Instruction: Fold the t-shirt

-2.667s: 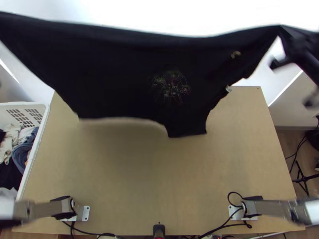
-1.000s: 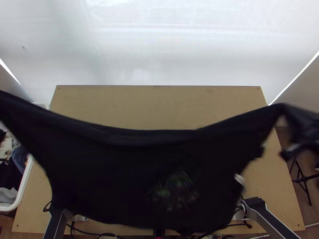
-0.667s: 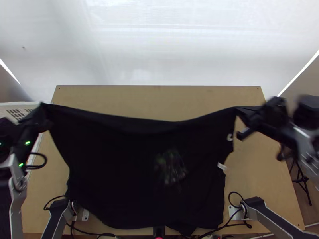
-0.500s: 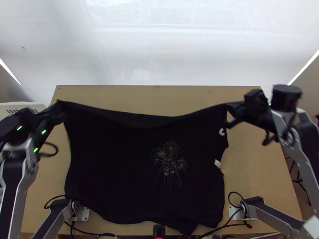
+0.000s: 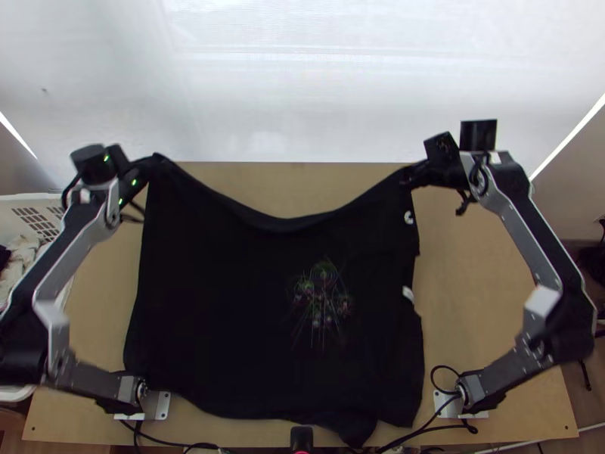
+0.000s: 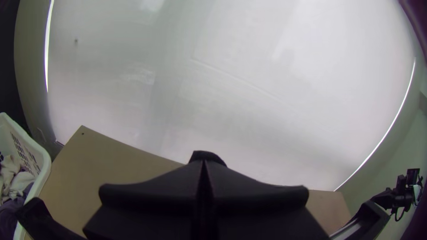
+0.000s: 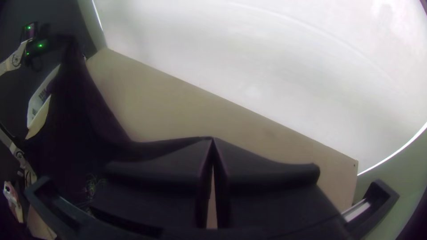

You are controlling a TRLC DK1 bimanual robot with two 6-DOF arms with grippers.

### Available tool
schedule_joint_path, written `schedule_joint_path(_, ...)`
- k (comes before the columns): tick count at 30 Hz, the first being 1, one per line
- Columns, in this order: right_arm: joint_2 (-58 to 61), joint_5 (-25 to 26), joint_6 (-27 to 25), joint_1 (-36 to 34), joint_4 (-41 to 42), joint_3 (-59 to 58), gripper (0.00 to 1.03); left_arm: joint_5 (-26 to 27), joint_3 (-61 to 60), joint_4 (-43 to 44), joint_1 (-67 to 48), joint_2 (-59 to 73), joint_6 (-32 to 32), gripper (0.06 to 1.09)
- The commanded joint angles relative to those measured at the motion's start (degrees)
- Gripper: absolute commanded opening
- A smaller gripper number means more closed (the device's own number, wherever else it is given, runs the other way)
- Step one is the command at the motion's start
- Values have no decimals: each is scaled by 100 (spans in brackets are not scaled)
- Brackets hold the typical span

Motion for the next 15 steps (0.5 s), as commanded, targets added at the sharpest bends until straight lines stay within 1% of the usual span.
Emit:
schedule_joint_path(1,1305,20,-22,-267,-51,1116,3,-132,1652,-88,120,1693,24,9)
schedule_joint_path(4,1806,29,-5,-373,-288,1792,3,-132,2513,-572,261,2396,147,9)
schedule_joint_path(7,2448,29,22,-443,-762,2671,3,-115,3410,-1161,340,3055,209,9)
schedule_joint_path(9,2896,29,22,-461,-1176,3295,3,-115,3779,-1336,349,3328,279,9)
schedule_joint_path(11,3204,38,31,-478,-1378,3726,3,-115,3972,-1415,340,3503,349,9)
schedule_joint_path(15,3450,108,22,-496,-1369,3893,3,-115,4051,-1433,349,3626,393,9)
